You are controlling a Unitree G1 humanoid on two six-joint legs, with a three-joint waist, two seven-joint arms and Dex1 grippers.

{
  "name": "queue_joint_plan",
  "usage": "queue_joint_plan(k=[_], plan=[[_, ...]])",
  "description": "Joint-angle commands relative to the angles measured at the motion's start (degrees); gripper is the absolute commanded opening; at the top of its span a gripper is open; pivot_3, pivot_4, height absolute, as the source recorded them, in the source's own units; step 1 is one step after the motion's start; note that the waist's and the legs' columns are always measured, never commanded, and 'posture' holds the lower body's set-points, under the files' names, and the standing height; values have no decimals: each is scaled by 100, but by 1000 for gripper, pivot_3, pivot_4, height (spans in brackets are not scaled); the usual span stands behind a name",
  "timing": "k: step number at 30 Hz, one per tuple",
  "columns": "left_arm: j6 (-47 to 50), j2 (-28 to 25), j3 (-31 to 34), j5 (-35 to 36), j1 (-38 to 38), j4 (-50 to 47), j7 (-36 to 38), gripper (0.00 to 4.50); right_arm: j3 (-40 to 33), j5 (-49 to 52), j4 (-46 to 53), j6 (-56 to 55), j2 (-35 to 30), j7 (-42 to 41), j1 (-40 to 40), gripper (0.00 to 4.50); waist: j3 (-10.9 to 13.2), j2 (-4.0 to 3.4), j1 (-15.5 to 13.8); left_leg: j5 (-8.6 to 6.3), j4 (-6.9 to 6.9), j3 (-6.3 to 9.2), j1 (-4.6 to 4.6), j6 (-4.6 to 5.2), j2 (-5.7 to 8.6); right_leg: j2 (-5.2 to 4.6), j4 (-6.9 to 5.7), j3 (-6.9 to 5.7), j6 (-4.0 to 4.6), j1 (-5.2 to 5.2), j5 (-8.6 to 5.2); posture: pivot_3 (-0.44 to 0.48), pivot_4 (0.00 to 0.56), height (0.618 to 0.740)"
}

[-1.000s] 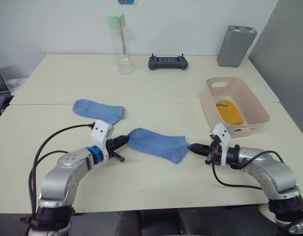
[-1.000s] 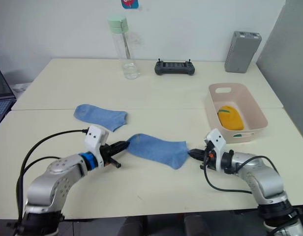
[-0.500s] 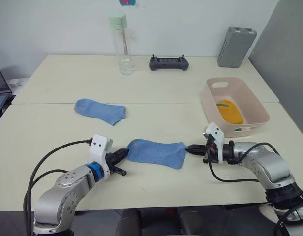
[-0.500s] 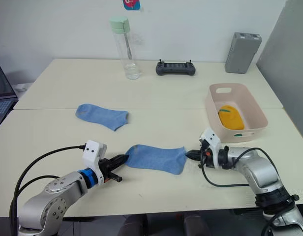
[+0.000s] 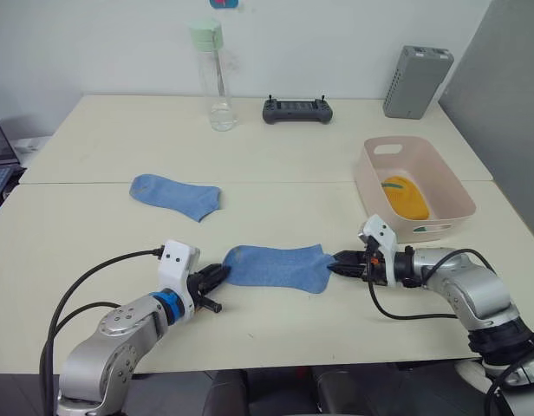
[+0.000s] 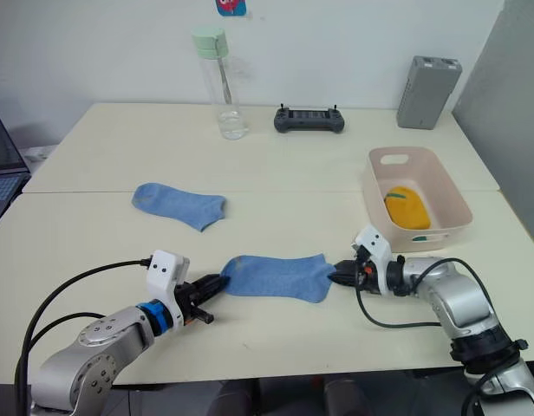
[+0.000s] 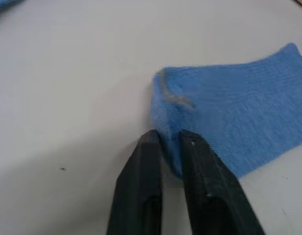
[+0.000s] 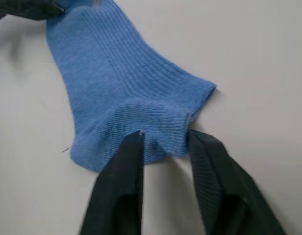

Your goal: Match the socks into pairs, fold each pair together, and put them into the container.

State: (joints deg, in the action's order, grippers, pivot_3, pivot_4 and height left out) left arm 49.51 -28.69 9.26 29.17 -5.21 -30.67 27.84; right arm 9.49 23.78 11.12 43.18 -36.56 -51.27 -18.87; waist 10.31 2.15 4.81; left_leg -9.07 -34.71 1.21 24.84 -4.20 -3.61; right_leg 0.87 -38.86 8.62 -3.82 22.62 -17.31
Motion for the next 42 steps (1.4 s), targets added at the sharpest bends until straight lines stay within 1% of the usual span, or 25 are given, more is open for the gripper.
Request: queue_joint_plan(k=[1, 2, 3, 4, 5, 7, 9, 12, 15, 17, 18, 19, 21, 22, 25, 29, 31, 34, 37, 39, 42], plan=[[-276, -599, 424, 29, 130, 127, 480, 1935, -420, 85, 512, -224, -211, -31, -13, 2773, 0, 0, -1, 0, 0, 0, 0, 0, 0, 0, -1, 0, 1, 3, 0, 0, 150, 740], [-388, -866, 470, -4, 161, 229, 712, 2237, -514, 148, 607, -286, -162, 16, -75, 3127, 0, 0, -1, 0, 0, -1, 0, 0, 0, 0, -2, 0, 1, 5, -1, 0, 150, 740], [-680, -1230, 436, -74, 128, 294, 1163, 2566, -553, 160, 695, -328, -68, 112, -228, 3479, 2, 3, 4, 0, 0, -1, 0, 0, -1, 0, -2, -1, 1, 8, 0, 0, 150, 740], [-941, -1461, 415, -103, 121, 348, 1496, 2849, -555, 187, 752, -304, 14, 167, -365, 3846, 2, 4, 20, 0, -1, 1, -1, -1, -3, 0, -2, -3, 2, 27, -1, 0, 150, 740], [-1065, -1578, 433, -45, 237, 438, 1659, 2861, -494, 221, 840, -261, 70, 146, -486, 4155, 3, 3, 33, -1, 0, -4, 0, -1, -5, -1, -2, 0, 2, 49, -1, 0, 150, 740], [-1375, -1608, 372, -66, 569, 629, 1763, 2861, -259, 85, 953, -354, 146, 131, -635, 4155, 3, 2, 24, 0, 6, -26, 4, -1, -3, -14, -2, 7, 2, 52, 0, 0, 150, 740], [-1987, -1537, -5, -328, 963, 797, 2001, 2861, 40, -176, 892, -593, 400, 271, -721, 4155, -1, 10, 8, -1, 5, -26, 4, -1, -4, -14, -1, 5, 2, 59, 1, 0, 150, 740], [-2396, -1242, -536, -547, 1431, 1077, 2105, 2236, 387, -506, 675, -978, 725, 440, -647, 3478, -2, 11, -30, -2, 11, -26, 6, -3, 0, -14, 0, 4, 2, 56, 1, 0, 150, 740], [-2864, -1092, -1096, -1004, 1676, 1437, 2244, 1280, 701, -882, 311, -1499, 1033, 585, -590, 2404, -3, 13, -24, -3, 16, -25, 36, -4, 1, -11, -5, 4, -23, 58, 30, 0, 150, 740], [-3118, -1046, -1385, -1289, 1794, 1663, 2288, 622, 828, -1041, 99, -1698, 1178, 629, -566, 1681, -3, 12, -6, -3, 21, -22, 37, -4, -1, -6, -7, 3, -9, 62, 36, 0, 150, 740], [-3227, -1004, -1517, -1395, 1845, 1786, 2319, 363, 941, -1183, -6, -1808, 1177, 609, -548, 1360, -3, 12, -1, -2, 25, -22, 37, -4, -4, -4, -10, 2, -8, 64, 35, 0, 150, 740], [-3318, -945, -1666, -1501, 1914, 1943, 2354, 7, 1056, -1327, -149, -1913, 1180, 591, -531, 914, -3, 12, 0, -2, 27, -20, 35, -4, -6, 1, -10, 1, -6, 64, 34, 0, 150, 740], [-3446, -871, -1826, -1634, 1981, 2160, 2393, 0, 1141, -1479, -363, -2076, 1165, 550, -474, 178, -3, 12, -5, -2, 29, -15, 33, -4, -7, 2, -13, -2, -6, 62, 33, 0, 150, 740], [-3494, -865, -1860, -1694, 1979, 2255, 2401, 0, 1161, -1570, -477, -2251, 1115, 505, -430, 84, -3, 12, -5, -2, 29, -13, 33, -3, -7, 2, -13, -3, -8, 61, 32, 0, 150, 740], [-3613, -958, -1870, -1895, 1868, 2524, 2402, 0, 1042, -1643, -700, -2560, 962, 382, -240, 84, -3, 12, -5, -2, 26, -15, 33, -3, -5, 2, -12, -1, -12, 59, 31, 0, 150, 740], [-3856, -1127, -1657, -1919, 1591, 2767, 2487, 0, 740, -1516, -615, -2622, 678, 260, 1, 84, -4, 11, -3, -2, 26, -13, 27, -3, -8, 2, -13, -3, -29, 54, 21, 0, 150, 740], [-3781, -1122, -1445, -1736, 1534, 2676, 2462, 0, 620, -1463, -478, -2573, 562, 193, 70, 84, -4, 11, -3, -2, 25, -15, 22, -3, -8, 1, -16, -1, -29, 52, 21, 0, 150, 740], [-3462, -967, -1181, -1364, 1442, 2315, 2344, 0, 499, -1334, -180, -2525, 433, 49, 187, 84, -4, 11, -3, -1, 21, -16, 19, -2, -9, 1, -19, 1, -29, 50, 21, 0, 150, 740], [-3213, -952, -1025, -1034, 1266, 1820, 2392, 0, 372, -926, 319, -2225, 563, -24, 257, 84, -4, 11, 4, -1, 18, -18, 19, -2, -9, 1, -19, 3, -31, 50, 22, 0, 150, 740], [-3162, -1069, -1050, -1111, 1164, 1675, 2423, 0, 406, -822, 525, -2029, 646, 12, 281, 84, -4, 11, -2, -1, 19, -18, 20, -3, -9, 1, -19, 3, -35, 50, 24, 0, 150, 740], [-3442, -1342, -1278, -1551, 946, 1734, 2526, 0, 632, -1009, 497, -2023, 694, 77, 357, 84, -5, 11, 1, -1, 20, -14, 18, -3, -9, 2, -19, 1, -33, 49, 23, 0, 150, 740]])
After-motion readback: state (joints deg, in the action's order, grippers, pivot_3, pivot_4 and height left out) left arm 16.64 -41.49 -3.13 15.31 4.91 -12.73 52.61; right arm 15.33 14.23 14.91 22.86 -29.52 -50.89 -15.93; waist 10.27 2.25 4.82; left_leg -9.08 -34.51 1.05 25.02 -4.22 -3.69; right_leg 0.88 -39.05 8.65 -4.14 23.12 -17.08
